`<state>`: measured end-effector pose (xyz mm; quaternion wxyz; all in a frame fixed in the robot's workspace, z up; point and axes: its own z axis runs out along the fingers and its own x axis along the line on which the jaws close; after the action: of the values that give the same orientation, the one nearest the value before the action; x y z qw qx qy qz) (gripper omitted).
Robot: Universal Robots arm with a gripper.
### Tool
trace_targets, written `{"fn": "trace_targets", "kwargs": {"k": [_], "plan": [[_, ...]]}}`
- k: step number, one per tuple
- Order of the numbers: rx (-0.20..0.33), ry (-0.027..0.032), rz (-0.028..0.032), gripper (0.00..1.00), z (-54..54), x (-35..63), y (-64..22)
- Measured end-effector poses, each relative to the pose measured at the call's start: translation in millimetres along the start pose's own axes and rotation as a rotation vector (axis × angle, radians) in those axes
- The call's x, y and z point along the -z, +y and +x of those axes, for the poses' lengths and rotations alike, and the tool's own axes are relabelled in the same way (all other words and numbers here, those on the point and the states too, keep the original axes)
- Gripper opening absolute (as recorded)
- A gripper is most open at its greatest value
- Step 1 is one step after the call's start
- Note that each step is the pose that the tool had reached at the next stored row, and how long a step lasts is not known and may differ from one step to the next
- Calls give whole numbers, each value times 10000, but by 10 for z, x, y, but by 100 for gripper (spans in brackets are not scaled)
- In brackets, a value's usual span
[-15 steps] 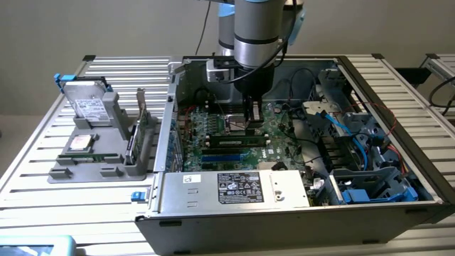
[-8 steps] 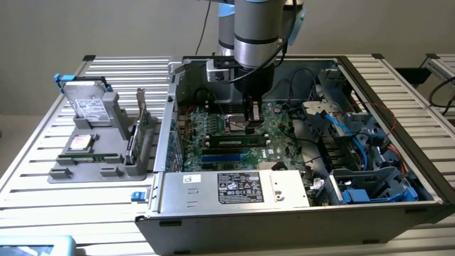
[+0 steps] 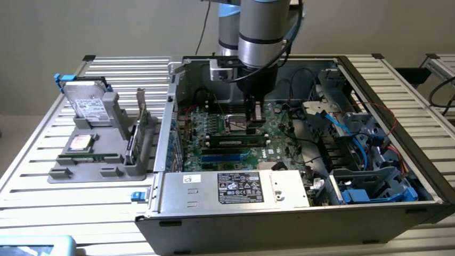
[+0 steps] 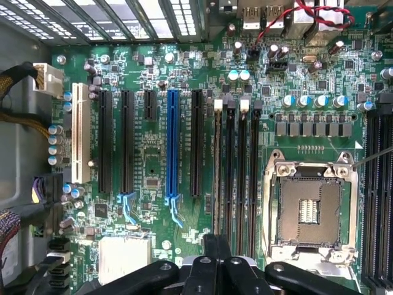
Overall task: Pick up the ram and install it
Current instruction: 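Press down the ram until it locks into place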
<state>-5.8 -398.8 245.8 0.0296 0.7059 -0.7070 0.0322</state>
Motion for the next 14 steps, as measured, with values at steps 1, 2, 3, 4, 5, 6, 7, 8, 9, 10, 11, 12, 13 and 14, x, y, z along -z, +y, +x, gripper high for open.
{"fn": "trace_targets", "kwargs": {"k": [1,2,3,4,5,6,7,8,9,10,11,12,13,14], "plan": [[-1,0,-6,11,0,-1,-14],[-5,1,-6,11,0,-2,-31],[-8,-1,-6,11,-1,-5,-49],[-13,-2,-6,11,-1,-7,-65],[-18,-4,-6,11,-2,-11,-80],[-25,-4,-7,11,-2,-17,-95],[-31,-2,-8,11,-1,-26,-106],[-39,-1,-9,11,-1,-40,-112],[-44,-1,-9,11,-1,-55,-115],[-52,-1,-10,11,-1,-72,-116],[-59,-2,-11,11,-2,-89,-116],[-64,-1,-11,11,-3,-100,-118],[-69,0,-12,11,-3,-102,-122],[-79,2,-14,11,-3,-103,-128]]}}
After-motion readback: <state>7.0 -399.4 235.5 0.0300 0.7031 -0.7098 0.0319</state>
